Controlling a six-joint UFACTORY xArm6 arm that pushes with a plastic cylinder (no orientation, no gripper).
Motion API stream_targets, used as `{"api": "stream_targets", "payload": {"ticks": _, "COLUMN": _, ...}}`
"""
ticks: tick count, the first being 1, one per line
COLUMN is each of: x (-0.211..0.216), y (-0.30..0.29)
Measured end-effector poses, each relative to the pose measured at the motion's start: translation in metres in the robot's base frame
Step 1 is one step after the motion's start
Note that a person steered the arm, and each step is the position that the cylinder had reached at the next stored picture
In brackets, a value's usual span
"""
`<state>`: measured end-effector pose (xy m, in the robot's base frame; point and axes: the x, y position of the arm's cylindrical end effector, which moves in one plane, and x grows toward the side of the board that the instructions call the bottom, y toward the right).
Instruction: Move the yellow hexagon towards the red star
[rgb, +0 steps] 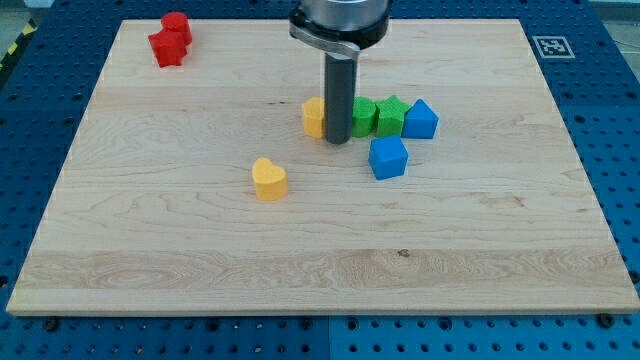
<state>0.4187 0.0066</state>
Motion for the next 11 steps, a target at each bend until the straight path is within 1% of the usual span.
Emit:
{"api": "stream_targets", "payload": {"ticks": 1, "x": -0.007, "y": -0.034}}
{"api": "stream_targets", "payload": {"ticks": 2, "x": -0.015, "y": -0.040}}
{"api": "stream_targets", "payload": {"ticks": 3, "x": -0.016, "y": -0.014}}
{"api": "stream_targets", "payload": {"ticks": 4, "x": -0.025, "y": 0.000}}
{"api": "stream_targets", "payload": {"ticks": 6, "x": -0.065, "y": -0.038}}
{"api": "stream_targets", "payload": {"ticks": 7, "x": -0.051, "y": -0.042}}
{"api": "stream_targets", "payload": {"ticks": 8, "x": -0.024, "y": -0.051}}
{"api": "stream_targets", "payload": {"ticks": 9, "x": -0.033, "y": -0.055}}
{"api": "stream_targets", "payload": {"ticks": 10, "x": -0.057, "y": -0.058}}
{"api": "stream_targets", "payload": {"ticks": 11, "x": -0.057, "y": -0.059}}
